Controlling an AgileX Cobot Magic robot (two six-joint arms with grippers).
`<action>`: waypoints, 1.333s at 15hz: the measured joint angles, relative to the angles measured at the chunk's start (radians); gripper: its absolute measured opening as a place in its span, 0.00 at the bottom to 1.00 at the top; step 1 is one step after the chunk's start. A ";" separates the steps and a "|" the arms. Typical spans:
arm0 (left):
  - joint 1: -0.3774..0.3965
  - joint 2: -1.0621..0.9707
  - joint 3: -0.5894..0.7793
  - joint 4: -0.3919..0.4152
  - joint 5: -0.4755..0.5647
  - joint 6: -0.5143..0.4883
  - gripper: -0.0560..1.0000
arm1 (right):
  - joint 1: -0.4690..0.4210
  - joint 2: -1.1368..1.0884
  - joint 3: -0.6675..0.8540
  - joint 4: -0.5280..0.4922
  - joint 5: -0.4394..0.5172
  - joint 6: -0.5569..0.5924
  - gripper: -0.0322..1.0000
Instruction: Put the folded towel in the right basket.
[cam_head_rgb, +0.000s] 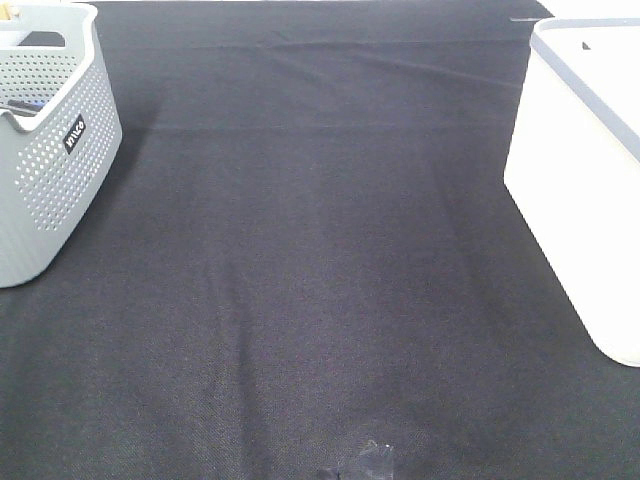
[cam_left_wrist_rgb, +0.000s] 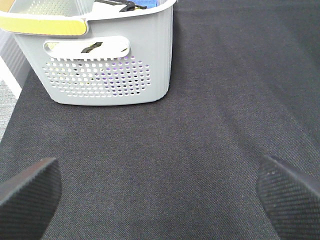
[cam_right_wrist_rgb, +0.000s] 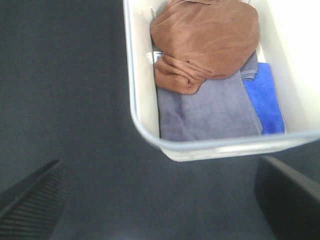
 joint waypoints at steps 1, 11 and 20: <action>0.000 0.000 0.000 0.000 0.000 0.000 0.99 | 0.000 -0.070 0.042 0.001 -0.003 -0.006 0.97; 0.000 0.000 0.000 0.000 0.000 0.000 0.99 | 0.000 -0.550 0.469 0.002 -0.041 -0.035 0.94; 0.000 0.000 0.000 0.000 0.000 0.000 0.99 | 0.065 -0.739 0.561 0.009 -0.051 -0.046 0.86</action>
